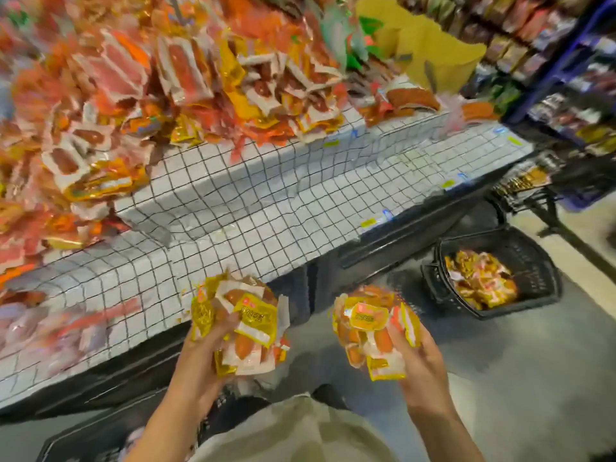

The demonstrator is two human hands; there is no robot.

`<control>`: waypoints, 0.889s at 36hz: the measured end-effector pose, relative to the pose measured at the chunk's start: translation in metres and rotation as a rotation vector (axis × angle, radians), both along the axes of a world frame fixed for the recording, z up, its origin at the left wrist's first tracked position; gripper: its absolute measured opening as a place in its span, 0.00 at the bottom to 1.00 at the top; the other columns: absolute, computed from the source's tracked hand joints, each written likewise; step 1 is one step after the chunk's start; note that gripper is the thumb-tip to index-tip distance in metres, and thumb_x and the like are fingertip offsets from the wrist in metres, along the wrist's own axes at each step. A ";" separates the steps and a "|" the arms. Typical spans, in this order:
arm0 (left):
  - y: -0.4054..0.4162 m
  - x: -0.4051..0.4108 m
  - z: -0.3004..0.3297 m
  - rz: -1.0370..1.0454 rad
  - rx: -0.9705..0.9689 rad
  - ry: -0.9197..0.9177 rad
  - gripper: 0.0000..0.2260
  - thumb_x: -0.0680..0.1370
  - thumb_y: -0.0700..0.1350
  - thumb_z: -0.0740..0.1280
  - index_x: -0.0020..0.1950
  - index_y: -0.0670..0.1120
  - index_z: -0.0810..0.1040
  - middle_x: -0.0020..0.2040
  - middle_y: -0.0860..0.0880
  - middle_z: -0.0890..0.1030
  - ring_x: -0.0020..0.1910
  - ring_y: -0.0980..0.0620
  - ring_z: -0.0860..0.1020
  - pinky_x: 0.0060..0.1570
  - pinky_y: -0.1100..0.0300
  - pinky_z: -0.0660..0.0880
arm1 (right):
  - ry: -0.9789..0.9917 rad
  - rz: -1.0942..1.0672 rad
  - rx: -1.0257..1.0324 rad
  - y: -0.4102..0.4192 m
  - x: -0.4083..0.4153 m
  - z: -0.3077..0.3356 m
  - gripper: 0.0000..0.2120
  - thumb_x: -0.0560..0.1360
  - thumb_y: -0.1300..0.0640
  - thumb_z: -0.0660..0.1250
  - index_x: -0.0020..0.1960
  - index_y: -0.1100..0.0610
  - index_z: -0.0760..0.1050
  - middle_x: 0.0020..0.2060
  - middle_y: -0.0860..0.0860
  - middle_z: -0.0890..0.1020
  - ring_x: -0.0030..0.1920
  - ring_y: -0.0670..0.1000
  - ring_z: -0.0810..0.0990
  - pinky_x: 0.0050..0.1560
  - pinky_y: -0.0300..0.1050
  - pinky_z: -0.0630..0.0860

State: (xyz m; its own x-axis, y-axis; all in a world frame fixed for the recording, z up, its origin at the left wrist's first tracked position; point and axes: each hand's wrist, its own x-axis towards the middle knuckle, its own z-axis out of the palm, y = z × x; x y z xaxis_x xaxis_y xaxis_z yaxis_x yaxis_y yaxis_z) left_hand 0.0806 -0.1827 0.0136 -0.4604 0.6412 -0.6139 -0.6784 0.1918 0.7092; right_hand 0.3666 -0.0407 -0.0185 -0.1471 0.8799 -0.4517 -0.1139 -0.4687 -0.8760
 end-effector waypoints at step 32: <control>0.450 0.212 -0.038 -0.905 0.057 -0.134 0.23 0.75 0.39 0.71 0.70 0.50 0.76 0.65 0.42 0.81 0.62 0.41 0.80 0.52 0.44 0.81 | 0.187 -0.978 -0.200 0.141 0.185 0.011 0.20 0.71 0.54 0.75 0.63 0.50 0.81 0.55 0.54 0.87 0.54 0.58 0.86 0.41 0.51 0.85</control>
State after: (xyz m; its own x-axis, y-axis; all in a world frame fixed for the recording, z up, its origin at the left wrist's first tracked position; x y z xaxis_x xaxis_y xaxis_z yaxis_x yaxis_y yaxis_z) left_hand 0.2925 0.2673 -0.0247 0.3053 0.7537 -0.5820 -0.3634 0.6571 0.6604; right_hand 0.5519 0.1002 -0.0075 0.5130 0.5632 -0.6478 -0.6536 -0.2329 -0.7201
